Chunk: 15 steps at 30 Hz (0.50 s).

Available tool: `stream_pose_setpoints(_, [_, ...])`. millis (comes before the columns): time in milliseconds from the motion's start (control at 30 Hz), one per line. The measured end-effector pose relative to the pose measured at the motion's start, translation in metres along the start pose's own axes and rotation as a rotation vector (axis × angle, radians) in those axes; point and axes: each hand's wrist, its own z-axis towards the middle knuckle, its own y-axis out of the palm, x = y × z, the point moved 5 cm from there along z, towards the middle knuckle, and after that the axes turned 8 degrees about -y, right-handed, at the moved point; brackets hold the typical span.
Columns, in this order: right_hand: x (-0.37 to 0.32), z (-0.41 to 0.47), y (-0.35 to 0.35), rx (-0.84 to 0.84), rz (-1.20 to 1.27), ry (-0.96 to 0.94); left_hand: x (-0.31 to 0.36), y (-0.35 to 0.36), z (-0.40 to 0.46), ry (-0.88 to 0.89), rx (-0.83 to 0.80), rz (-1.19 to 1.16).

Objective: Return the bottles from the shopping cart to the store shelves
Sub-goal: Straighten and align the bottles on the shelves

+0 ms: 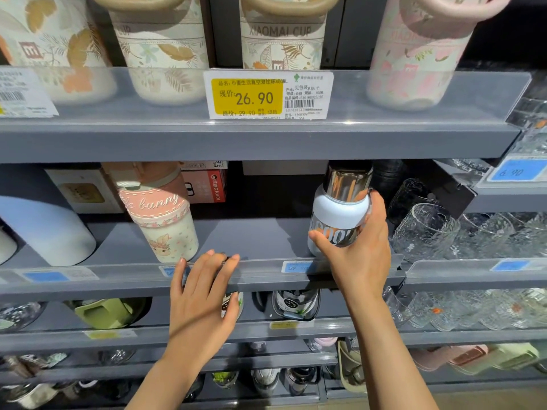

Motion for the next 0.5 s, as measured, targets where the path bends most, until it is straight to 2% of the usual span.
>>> stream_pose_setpoints(500, [-0.0019,-0.0055,0.0074,0.100,-0.081,0.024,-0.0080,0.0066,-0.0024,0.049,-0.018,0.003])
